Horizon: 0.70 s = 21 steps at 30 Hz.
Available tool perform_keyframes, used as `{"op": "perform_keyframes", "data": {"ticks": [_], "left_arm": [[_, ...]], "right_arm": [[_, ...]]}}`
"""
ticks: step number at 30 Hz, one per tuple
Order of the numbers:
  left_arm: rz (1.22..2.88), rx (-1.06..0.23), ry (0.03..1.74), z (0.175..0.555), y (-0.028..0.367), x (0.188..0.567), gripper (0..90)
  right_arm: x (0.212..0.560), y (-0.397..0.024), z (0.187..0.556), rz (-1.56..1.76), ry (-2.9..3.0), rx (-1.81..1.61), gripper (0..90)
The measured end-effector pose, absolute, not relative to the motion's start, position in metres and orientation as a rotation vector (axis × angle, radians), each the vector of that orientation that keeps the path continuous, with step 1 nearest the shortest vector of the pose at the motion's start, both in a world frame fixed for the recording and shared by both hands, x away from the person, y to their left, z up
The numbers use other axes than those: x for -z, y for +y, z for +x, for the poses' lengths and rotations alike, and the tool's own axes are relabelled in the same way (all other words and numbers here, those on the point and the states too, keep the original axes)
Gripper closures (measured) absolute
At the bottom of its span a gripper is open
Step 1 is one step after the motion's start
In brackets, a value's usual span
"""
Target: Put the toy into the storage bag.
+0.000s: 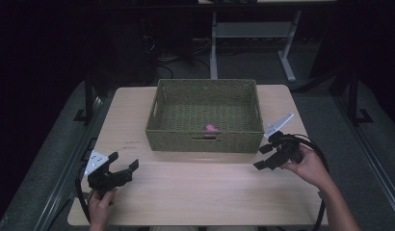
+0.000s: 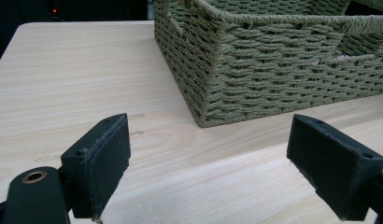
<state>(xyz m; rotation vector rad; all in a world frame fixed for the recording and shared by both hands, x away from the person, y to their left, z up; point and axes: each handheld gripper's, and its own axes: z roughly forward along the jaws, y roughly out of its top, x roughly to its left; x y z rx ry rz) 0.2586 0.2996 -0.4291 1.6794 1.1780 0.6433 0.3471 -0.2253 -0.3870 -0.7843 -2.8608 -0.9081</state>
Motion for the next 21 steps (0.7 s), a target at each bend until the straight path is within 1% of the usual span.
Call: {"op": "perform_keyframes", "data": {"ticks": [21], "left_arm": [[1.675, -0.648, 1.176, 0.259, 0.298, 0.429, 13.0]], "right_arm": [[0.399, -0.238, 0.323, -0.817, -2.875, 0.937, 27.3]]}}
